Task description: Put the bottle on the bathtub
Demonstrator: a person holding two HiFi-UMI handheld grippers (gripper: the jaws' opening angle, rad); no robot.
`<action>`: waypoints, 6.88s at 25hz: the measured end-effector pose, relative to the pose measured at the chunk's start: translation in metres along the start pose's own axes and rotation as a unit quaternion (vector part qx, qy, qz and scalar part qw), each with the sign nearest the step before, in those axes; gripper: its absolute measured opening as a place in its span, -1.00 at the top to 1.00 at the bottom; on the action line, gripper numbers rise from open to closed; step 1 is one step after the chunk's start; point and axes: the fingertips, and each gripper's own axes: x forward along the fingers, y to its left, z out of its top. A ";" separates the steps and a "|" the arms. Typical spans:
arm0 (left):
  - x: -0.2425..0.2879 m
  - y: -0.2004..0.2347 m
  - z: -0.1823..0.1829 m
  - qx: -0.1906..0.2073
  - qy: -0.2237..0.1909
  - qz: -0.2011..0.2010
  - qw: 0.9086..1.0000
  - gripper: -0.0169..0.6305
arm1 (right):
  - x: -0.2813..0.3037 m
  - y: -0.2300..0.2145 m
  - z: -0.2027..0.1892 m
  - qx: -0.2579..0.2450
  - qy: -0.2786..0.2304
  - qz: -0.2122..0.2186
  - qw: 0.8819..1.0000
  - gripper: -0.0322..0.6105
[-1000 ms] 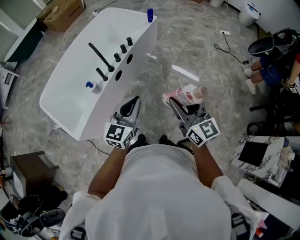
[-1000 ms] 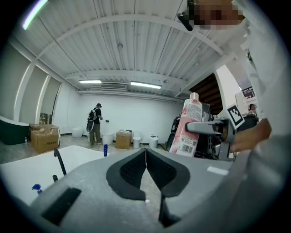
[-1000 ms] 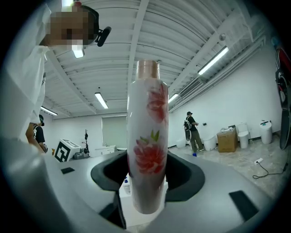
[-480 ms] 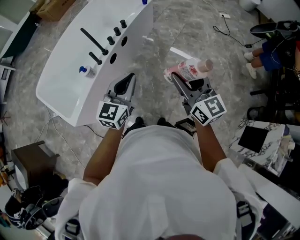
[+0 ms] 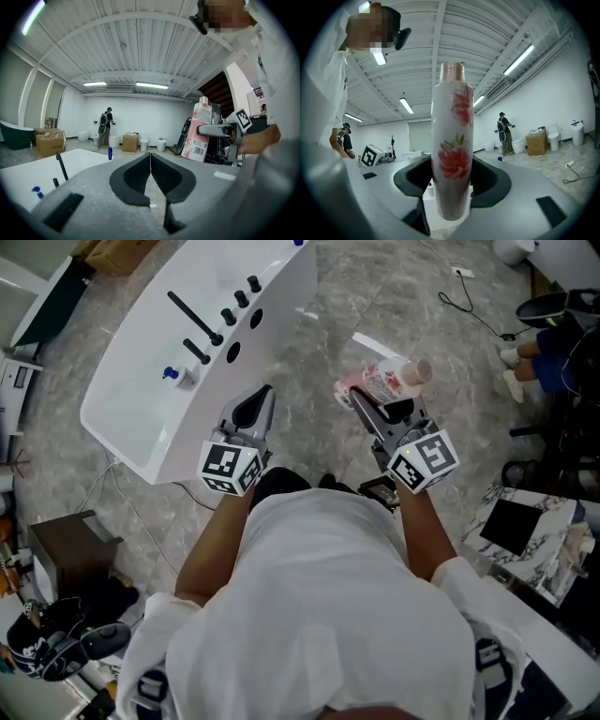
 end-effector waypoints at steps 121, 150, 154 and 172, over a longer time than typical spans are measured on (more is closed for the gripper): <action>0.591 0.537 -0.233 -0.158 0.002 0.357 0.921 0.89 | 0.717 -0.481 -0.307 -0.070 0.137 0.204 0.967 0.21; 0.613 0.566 -0.259 -0.180 -0.007 0.381 0.907 0.89 | 0.751 -0.489 -0.341 -0.108 0.130 0.213 0.962 0.21; 0.614 0.564 -0.261 -0.196 -0.013 0.380 0.904 0.89 | 0.751 -0.489 -0.344 -0.104 0.132 0.208 0.964 0.21; 0.613 0.555 -0.269 -0.209 -0.014 0.369 0.906 0.89 | 0.750 -0.483 -0.351 -0.126 0.128 0.206 0.962 0.21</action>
